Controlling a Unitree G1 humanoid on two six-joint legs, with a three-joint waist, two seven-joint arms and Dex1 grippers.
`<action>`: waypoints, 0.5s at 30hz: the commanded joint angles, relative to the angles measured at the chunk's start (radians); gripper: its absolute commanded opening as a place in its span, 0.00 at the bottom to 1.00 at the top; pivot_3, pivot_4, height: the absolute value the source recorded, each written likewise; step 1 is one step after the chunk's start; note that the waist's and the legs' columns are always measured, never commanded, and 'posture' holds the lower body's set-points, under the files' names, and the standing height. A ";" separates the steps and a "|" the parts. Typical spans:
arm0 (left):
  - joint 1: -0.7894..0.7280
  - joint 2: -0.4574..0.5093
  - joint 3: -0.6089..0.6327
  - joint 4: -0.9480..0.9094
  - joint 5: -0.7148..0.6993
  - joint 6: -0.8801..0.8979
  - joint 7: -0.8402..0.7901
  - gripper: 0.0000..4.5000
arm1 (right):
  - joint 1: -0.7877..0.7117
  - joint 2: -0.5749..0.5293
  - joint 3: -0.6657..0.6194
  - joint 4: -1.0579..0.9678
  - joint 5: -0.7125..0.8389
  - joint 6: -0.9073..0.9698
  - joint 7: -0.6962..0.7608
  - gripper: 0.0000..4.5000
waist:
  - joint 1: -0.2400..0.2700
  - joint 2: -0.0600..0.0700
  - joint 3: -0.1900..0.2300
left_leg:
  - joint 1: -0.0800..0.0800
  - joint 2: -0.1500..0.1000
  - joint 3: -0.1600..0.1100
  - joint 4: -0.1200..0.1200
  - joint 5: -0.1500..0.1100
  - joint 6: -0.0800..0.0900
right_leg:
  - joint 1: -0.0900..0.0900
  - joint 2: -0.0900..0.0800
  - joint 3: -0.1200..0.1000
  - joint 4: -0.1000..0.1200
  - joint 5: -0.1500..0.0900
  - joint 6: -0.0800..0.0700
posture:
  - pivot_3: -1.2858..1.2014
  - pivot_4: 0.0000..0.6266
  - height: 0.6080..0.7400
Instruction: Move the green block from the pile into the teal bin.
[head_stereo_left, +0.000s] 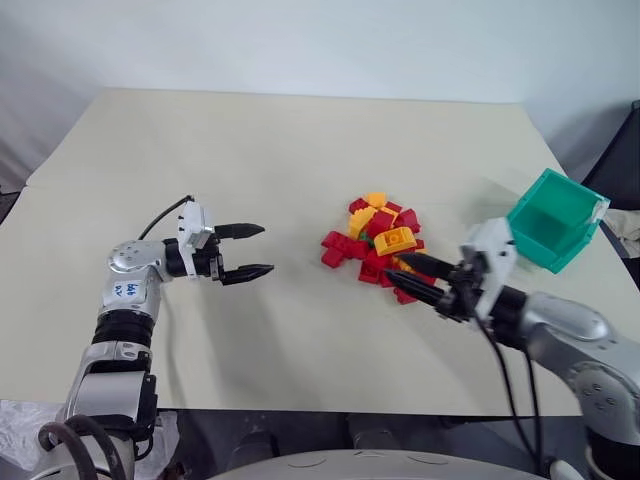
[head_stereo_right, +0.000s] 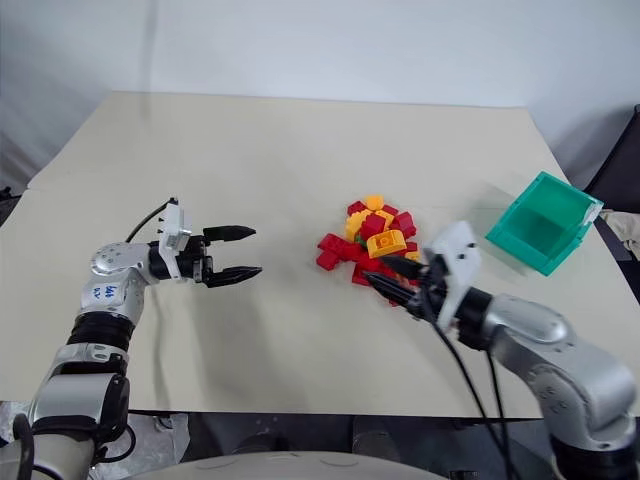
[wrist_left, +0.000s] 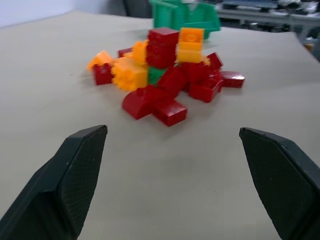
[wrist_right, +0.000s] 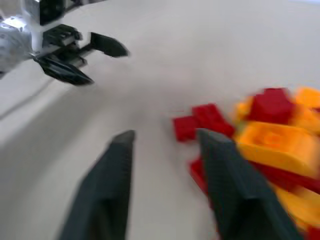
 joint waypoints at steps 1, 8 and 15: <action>-0.043 -0.010 0.007 0.021 -0.028 -0.016 -0.073 1.00 | -0.080 0.077 0.108 0.017 -0.041 0.021 -0.089 0.17 | -0.001 0.000 0.000 | -0.002 0.000 0.000 0.000 0.000 0.000 | -0.002 0.000 0.000 0.000 0.000 0.000 | 0.52 0.24 1.00; -0.065 -0.032 0.021 0.050 -0.071 -0.006 -0.183 1.00 | -0.201 0.191 0.294 0.283 -0.271 -0.105 -0.108 0.01 | -0.002 0.000 0.000 | -0.003 0.000 0.000 0.000 0.000 0.000 | -0.003 0.000 0.000 0.000 0.000 -0.001 | 0.52 0.24 1.00; -0.043 -0.035 0.023 0.021 -0.086 -0.019 -0.158 1.00 | -0.327 0.300 0.305 0.656 -0.450 -0.316 -0.101 0.01 | -0.014 0.000 0.000 | -0.002 0.000 0.000 0.000 0.000 0.000 | -0.003 0.000 -0.001 0.002 0.000 0.000 | 0.52 0.24 1.00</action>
